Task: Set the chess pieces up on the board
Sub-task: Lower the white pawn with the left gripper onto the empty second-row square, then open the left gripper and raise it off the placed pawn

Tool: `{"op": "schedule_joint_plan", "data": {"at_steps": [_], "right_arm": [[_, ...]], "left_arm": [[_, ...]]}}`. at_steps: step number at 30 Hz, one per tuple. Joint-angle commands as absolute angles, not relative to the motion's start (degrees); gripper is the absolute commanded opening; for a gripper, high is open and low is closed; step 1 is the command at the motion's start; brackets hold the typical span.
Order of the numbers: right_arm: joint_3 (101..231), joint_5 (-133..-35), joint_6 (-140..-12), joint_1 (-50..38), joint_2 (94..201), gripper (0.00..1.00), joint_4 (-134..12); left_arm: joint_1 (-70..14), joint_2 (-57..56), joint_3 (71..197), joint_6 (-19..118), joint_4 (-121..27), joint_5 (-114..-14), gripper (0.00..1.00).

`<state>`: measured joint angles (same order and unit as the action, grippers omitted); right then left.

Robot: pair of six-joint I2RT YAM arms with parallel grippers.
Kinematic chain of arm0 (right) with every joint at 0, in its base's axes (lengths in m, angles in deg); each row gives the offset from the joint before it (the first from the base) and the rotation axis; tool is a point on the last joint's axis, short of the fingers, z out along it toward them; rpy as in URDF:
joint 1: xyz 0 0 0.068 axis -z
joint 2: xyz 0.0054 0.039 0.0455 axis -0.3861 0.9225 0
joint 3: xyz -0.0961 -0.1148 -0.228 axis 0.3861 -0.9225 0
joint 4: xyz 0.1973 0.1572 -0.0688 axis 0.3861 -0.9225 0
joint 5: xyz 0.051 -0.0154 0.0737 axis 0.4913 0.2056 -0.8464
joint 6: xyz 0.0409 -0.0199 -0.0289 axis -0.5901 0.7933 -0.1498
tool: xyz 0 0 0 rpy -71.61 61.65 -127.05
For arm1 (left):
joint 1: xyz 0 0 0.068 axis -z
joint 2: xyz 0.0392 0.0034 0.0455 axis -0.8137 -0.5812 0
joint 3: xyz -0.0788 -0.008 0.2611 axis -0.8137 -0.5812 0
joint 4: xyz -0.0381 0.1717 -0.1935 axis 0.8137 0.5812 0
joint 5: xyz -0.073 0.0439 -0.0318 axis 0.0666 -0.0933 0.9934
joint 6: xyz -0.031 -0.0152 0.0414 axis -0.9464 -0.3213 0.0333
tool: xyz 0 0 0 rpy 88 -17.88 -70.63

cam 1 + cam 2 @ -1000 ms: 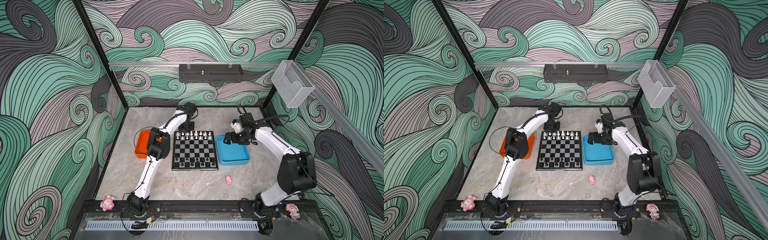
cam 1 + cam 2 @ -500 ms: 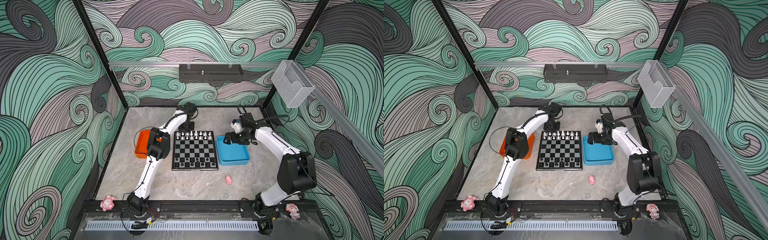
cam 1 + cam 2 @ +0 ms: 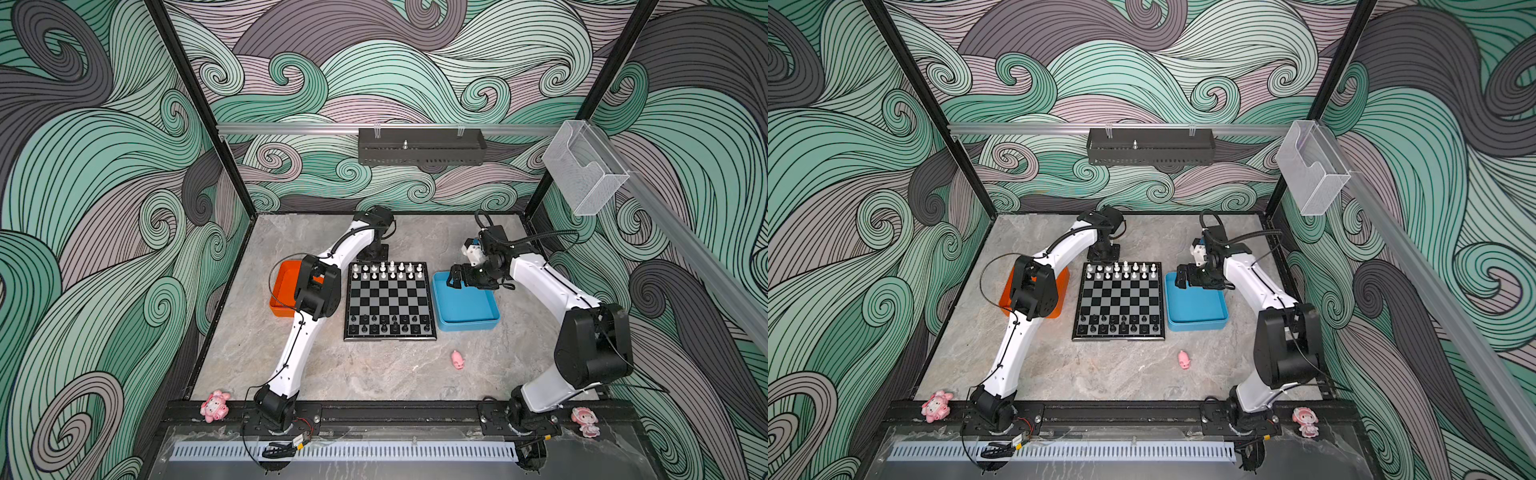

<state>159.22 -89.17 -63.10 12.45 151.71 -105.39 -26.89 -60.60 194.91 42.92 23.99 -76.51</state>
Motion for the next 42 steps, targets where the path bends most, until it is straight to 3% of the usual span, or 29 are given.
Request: {"op": "schedule_joint_plan", "data": {"at_steps": [1, 9, 16, 26, 42], "right_arm": [[158.9, -90.0, -62.5, 12.8, 152.4, 0.99, -105.6], [159.0, -90.1, -62.5, 12.8, 152.5, 0.99, -105.7], [158.9, -90.0, -62.5, 12.8, 152.6, 0.99, -105.6], [158.9, -90.1, -62.5, 12.9, 152.5, 0.99, -105.6], [159.0, -90.2, -62.7, 12.9, 152.3, 0.99, -105.7]], "left_arm": [[-26.4, -61.7, 197.0, 43.2, 25.0, -77.0, 0.19], [-26.4, -61.5, 197.0, 43.4, 24.3, -75.8, 0.25], [-26.4, -61.6, 197.0, 43.3, 23.7, -74.9, 0.19], [-26.4, -61.4, 197.1, 43.6, 24.0, -75.6, 0.18], [-26.4, -58.2, 197.1, 43.6, 25.4, -77.6, 0.36]]}}
